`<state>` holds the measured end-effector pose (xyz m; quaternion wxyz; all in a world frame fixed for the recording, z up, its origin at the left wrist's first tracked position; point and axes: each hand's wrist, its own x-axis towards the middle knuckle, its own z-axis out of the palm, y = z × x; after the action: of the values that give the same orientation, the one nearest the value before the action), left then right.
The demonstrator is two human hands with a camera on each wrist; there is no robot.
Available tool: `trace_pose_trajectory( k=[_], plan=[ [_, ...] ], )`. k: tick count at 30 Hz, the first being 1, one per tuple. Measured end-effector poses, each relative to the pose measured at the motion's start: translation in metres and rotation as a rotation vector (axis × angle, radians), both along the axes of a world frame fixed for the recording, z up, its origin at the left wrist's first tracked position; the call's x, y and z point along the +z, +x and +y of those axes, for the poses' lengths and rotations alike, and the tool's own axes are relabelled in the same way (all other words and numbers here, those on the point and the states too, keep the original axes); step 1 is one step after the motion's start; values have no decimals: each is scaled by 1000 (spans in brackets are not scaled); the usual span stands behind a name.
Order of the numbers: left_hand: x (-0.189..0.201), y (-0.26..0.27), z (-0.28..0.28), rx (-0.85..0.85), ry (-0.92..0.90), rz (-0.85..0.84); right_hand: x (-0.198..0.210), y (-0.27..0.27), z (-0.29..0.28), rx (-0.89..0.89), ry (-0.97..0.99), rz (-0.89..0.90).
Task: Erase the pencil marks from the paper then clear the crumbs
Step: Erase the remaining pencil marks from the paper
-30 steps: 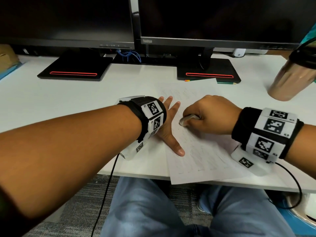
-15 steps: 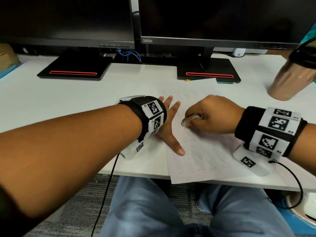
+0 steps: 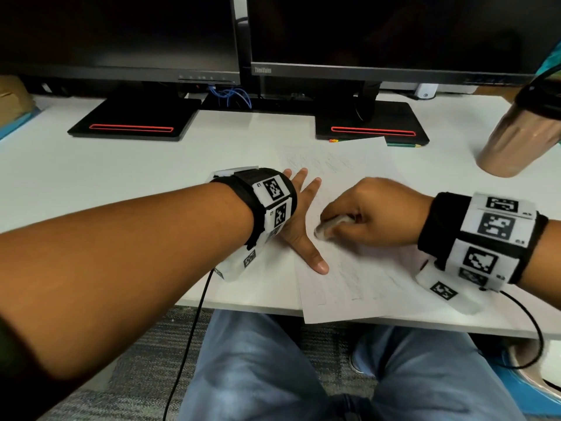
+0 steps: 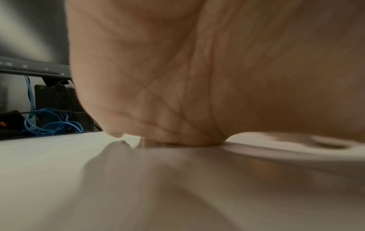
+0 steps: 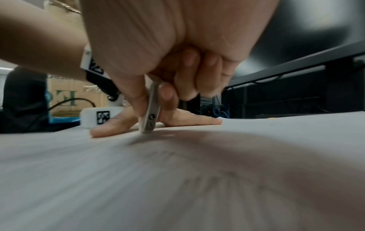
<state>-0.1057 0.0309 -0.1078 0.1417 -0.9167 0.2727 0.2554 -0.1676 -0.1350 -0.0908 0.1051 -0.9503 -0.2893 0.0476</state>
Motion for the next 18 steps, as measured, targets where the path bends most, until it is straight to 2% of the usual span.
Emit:
trace_pose_trajectory(
  k=[3, 6, 10, 13, 18],
  plan=[
    [1, 0, 0, 5, 4, 3, 0, 1, 0, 8, -56, -55],
    [2, -1, 0, 0, -1, 7, -2, -8, 4, 73, -4, 43],
    [0, 1, 2, 1, -15, 12, 8, 8, -19, -82, -70, -13],
    [-1, 2, 3, -29, -28, 16, 19, 21, -26, -176, -42, -11],
    [7, 2, -1, -62, -81, 97, 15, 28, -17, -184, -93, 20]
  ],
)
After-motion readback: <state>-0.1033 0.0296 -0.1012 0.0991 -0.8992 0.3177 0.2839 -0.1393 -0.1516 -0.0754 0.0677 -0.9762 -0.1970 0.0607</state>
